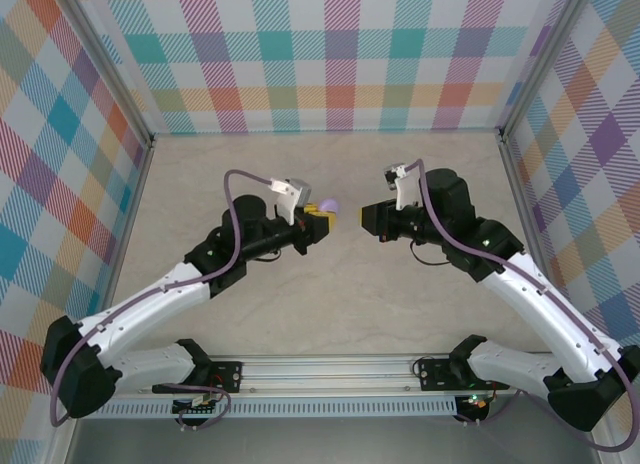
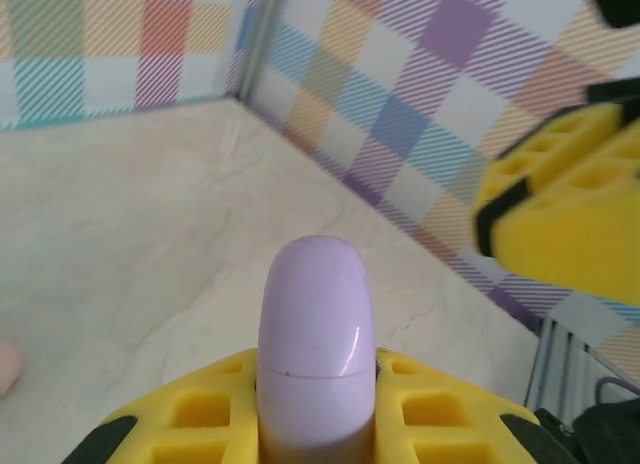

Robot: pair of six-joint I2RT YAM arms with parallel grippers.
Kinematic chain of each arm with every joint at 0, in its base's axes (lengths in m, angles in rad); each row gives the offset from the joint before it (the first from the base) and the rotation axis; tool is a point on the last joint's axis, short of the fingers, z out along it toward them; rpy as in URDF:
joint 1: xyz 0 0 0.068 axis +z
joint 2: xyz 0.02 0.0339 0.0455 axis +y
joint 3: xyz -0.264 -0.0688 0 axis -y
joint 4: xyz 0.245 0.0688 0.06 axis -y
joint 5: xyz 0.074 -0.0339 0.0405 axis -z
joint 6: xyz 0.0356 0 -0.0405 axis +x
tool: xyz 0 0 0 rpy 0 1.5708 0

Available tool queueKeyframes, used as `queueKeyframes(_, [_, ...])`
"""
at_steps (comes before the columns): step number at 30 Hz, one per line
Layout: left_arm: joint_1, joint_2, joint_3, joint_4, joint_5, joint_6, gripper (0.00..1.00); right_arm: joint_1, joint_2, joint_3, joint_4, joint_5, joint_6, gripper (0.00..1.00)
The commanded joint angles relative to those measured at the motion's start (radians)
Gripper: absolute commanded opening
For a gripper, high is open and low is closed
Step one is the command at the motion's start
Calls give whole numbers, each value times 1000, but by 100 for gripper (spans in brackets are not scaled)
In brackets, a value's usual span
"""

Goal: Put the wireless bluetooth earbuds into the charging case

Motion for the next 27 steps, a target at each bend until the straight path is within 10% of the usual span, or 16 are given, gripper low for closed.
queueKeyframes(1, [30,78,87,-167,-64,-78,0,4,1,23,-52,100,-17,19])
queueKeyframes(27, [201,642,217,-150,230,-184,0,4,14,31,-122,164,-51,22])
